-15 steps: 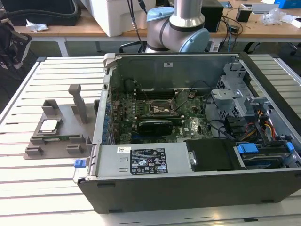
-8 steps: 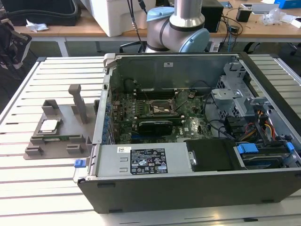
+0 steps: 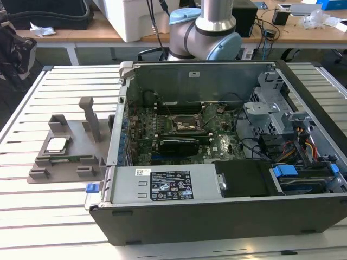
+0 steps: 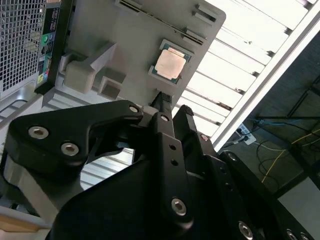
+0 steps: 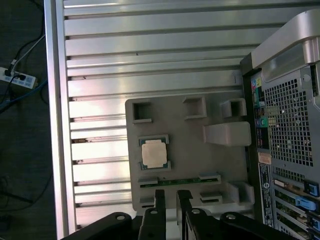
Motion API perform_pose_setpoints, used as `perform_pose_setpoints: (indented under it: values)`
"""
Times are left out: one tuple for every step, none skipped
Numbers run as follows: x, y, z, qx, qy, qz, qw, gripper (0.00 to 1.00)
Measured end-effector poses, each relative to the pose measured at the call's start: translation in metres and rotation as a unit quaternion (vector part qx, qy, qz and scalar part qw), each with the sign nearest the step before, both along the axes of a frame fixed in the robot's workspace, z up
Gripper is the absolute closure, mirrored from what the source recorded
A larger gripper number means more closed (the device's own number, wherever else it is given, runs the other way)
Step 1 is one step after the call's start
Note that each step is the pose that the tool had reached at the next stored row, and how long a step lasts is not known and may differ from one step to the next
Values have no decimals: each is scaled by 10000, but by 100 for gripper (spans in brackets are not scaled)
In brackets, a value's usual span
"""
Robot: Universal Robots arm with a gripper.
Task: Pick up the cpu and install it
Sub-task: 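Pick up the cpu and move it towards the insertion slot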
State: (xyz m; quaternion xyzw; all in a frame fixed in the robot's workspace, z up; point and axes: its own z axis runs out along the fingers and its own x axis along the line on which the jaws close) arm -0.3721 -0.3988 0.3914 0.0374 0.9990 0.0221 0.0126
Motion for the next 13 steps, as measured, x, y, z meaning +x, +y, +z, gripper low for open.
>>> perform_pose_setpoints:
  values:
    - [0, 0, 0, 0, 0, 0, 10000, 71]
    - [0, 0, 0, 0, 0, 0, 10000, 64]
    - [0, 0, 0, 0, 0, 0, 10000, 58]
    - [0, 0, 0, 0, 0, 0, 10000, 58]
    - [0, 0, 0, 0, 0, 0, 10000, 53]
    - [-1, 0, 0, 0, 0, 0, 10000, 53]
    - [-1, 0, 0, 0, 0, 0, 10000, 40]
    - [-1, 0, 0, 0, 0, 0, 10000, 35]
    - [-1, 0, 0, 0, 0, 0, 10000, 29]
    - [-2, 0, 0, 0, 0, 0, 10000, 16]
    - [-4, 2, 0, -61, 0, -1, 10000, 16]
    - [-2, 5, -5, -168, 0, 10, 9999, 16]
    - [-1, 8, -10, -188, -1, 30, 9998, 16]
